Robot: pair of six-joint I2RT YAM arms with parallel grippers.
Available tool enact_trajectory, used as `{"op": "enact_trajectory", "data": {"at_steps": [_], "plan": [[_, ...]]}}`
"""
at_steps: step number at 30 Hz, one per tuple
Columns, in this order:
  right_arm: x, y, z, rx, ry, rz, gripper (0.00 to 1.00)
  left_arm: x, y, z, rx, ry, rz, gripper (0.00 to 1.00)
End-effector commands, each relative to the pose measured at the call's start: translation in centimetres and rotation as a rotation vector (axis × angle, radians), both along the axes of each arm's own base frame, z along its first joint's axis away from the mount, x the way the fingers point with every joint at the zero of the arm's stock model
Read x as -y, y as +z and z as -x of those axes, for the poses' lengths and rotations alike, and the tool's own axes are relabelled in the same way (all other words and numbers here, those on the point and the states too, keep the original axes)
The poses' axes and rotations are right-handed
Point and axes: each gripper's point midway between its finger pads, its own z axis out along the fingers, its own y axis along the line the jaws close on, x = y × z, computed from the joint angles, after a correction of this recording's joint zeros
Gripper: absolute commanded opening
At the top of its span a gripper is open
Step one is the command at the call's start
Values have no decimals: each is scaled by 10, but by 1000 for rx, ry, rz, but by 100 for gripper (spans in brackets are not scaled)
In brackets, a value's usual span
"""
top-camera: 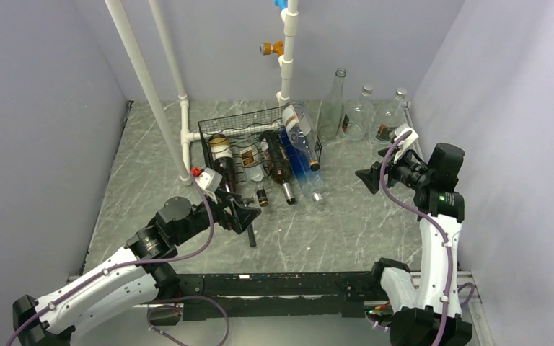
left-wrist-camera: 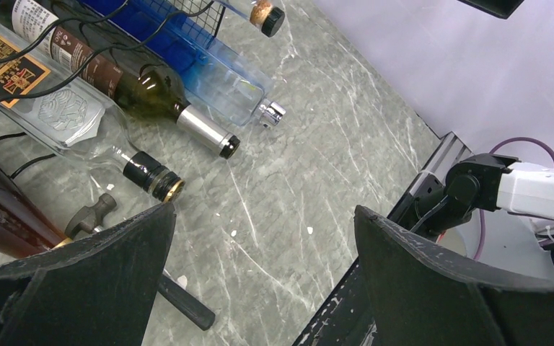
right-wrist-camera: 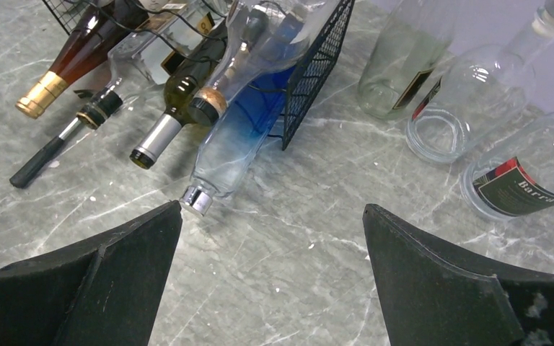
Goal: Take the wine bottle off the wine rack
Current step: Pick up the wine bottle from the wine rack.
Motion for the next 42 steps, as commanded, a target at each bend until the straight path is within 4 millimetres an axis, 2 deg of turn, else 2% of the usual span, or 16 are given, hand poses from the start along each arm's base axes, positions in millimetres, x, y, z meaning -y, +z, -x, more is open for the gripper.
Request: {"op": "enact_trajectory", "data": {"at_steps": [1,11,24,28,29,35,38,42], "plan": [[-1,1,4,25,21,3,100,-2,12,-2,37,16,41,99],[4,-9,7,18,0,-12,100,-5,12,-1,33,11,3,100],[-17,-1,23,20,111,-100,100,11,26,-3,-26,-14,48,99],[-22,-3,25,16,144,-122,100,13,26,-9,-43,5,46,99],[-22,-4,25,14,148,-127,100,16,33,-12,-29,7,69,100],[-27,-5,25,-12,176,-178,100,37,39,-25,-42,-8,91,99],[-26,-5,20,-43,159,-217,100,47,41,-31,-62,-18,73,100],[-27,-8,9,-102,134,-237,100,50,32,-39,-94,-1,29,100]]}}
